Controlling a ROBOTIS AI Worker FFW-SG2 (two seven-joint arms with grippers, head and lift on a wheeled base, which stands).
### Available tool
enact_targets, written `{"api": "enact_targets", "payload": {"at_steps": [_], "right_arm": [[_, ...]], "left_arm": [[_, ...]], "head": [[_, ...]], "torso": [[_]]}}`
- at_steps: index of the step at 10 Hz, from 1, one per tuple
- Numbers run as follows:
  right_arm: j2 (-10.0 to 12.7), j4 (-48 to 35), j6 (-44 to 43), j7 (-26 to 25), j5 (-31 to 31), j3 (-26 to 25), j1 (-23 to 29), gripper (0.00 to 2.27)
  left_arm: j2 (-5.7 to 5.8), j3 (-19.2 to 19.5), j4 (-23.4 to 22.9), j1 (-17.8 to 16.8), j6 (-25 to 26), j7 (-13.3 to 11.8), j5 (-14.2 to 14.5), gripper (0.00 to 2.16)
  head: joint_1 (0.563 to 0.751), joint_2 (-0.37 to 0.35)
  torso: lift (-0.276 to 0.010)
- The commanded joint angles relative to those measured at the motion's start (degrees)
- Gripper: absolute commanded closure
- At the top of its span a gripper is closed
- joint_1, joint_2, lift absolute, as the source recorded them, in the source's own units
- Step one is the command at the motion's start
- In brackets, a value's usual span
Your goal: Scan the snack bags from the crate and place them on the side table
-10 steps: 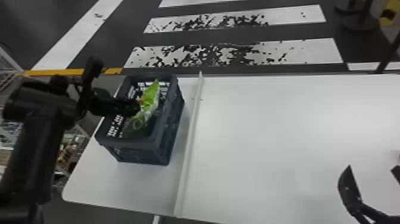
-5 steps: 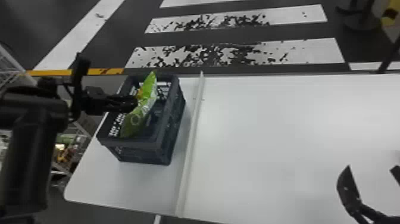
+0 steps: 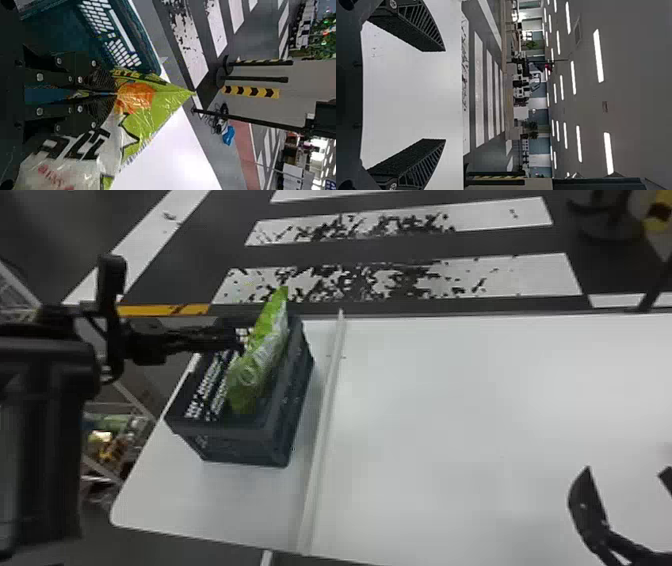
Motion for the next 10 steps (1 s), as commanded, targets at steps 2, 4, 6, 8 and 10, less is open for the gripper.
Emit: {"api": "enact_targets", "payload": {"at_steps": [2,4,6,8,10], "right_arm": [[0.1,0.0,0.0,-0.1,0.1,0.0,0.0,0.06],[0.1,0.0,0.0,-0.1,0.1,0.0,0.1,0.06],[0.1,-0.2,0.0,-0.1,0.1,0.3,0.1,0.06],[0.0,-0.3,0.0,-0.1,0.1,0.4,0.2,0.06],[0.0,-0.3,0.0,-0.1,0.1,0.6,0.2,0.06]], "left_arm": [[-3.21,1.4,-8.7,0.4,6.6,0.2,0.8,2.13],[-4.36,1.1,-11.7,0.1,8.9,0.2,0.8,2.13],[-4.27,1.1,-13.3,0.1,10.0,0.1,0.5,2.13],[-3.74,1.1,-13.3,0.5,10.0,0.2,-1.3,2.14],[-3.3,1.4,-13.2,1.4,10.0,0.6,-2.1,2.14]], "head": [[0.695,0.206],[0.695,0.181],[0.695,0.163],[0.695,0.164],[0.695,0.179]], "torso": [[-0.094],[-0.094],[-0.094],[-0.094],[-0.094]]}}
